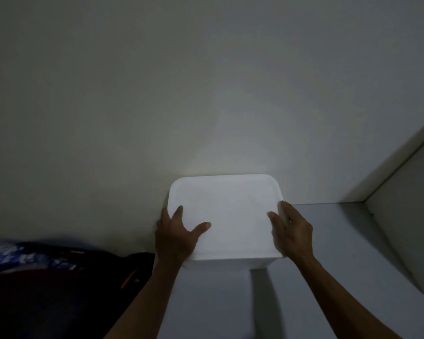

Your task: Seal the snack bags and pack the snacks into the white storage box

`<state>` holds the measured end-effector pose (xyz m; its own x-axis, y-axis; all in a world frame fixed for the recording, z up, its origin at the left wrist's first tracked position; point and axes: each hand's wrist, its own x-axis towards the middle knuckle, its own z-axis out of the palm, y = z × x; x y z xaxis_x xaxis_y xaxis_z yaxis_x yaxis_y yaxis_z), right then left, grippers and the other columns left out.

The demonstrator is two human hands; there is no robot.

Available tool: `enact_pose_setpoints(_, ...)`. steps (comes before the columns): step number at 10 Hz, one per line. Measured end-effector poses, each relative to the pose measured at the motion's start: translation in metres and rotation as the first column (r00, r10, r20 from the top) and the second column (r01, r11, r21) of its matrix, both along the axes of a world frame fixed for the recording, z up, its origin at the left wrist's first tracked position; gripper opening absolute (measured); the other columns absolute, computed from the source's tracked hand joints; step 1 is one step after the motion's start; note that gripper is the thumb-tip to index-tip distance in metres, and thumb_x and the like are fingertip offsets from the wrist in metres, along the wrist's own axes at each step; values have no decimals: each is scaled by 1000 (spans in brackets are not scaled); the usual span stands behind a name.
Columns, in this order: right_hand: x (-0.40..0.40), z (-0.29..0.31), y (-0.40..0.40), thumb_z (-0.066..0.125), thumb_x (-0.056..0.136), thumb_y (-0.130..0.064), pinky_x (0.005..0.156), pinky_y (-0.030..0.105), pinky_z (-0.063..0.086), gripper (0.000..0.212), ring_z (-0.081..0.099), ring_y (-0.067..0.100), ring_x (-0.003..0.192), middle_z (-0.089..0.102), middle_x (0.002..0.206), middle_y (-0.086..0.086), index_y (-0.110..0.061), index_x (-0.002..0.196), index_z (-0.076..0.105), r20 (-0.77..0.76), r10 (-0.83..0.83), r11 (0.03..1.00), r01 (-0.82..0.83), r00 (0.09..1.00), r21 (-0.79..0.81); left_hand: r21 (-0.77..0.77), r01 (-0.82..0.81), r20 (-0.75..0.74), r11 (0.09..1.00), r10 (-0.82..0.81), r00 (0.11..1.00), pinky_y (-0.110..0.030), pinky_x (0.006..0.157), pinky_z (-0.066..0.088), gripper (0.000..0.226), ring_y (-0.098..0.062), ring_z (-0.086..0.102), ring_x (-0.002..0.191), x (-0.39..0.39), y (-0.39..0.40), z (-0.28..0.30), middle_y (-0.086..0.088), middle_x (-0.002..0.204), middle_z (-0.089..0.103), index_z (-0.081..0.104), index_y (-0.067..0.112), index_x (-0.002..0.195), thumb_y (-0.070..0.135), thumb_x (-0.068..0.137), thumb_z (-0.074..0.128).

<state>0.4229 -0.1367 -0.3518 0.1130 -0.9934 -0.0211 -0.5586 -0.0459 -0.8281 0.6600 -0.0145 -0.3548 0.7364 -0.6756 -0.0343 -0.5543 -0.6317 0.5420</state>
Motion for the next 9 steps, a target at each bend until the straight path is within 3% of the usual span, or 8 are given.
enact_pose_setpoints(2,3,-3,-4,56,98,-34,106,22,27,52,48,29,133,53,143,12,-7,142,49,-92,30,999,-33,995,-29,19,-4,68,1000,2,998,-48,102,42,98,-34,37,133,0,-5,-4,-11,154,30,41,23,145,82,68,55)
enact_pose_setpoints(3,4,-4,-6,53,99,-35,109,26,29,53,47,29,135,51,145,12,-7,144,46,-125,52,998,-58,991,-40,55,-11,121,998,4,993,-49,99,43,97,-33,38,133,-2,-8,-4,-10,153,29,36,24,147,85,72,45)
enact_pose_setpoints(5,3,-8,-8,52,100,-32,104,20,26,51,47,29,134,51,145,13,-5,143,46,-147,76,994,-87,986,-71,89,-27,95,996,18,995,-49,102,40,93,-31,34,136,-4,-10,0,-7,154,26,31,27,148,84,75,41)
enact_pose_setpoints(7,-2,-15,-13,41,102,-42,117,35,24,61,31,26,145,32,159,9,-13,154,28,-213,191,981,-194,958,6,149,-7,232,989,-28,972,-58,107,31,89,-39,26,141,-8,-6,-1,-21,154,28,40,19,146,79,80,41)
enact_pose_setpoints(9,-16,-2,3,49,98,-48,118,41,22,68,21,26,149,23,162,7,-21,155,25,-165,206,978,-210,964,-7,57,9,185,998,-20,983,-53,117,12,85,-29,11,148,-48,4,16,-13,161,17,34,22,150,76,84,38)
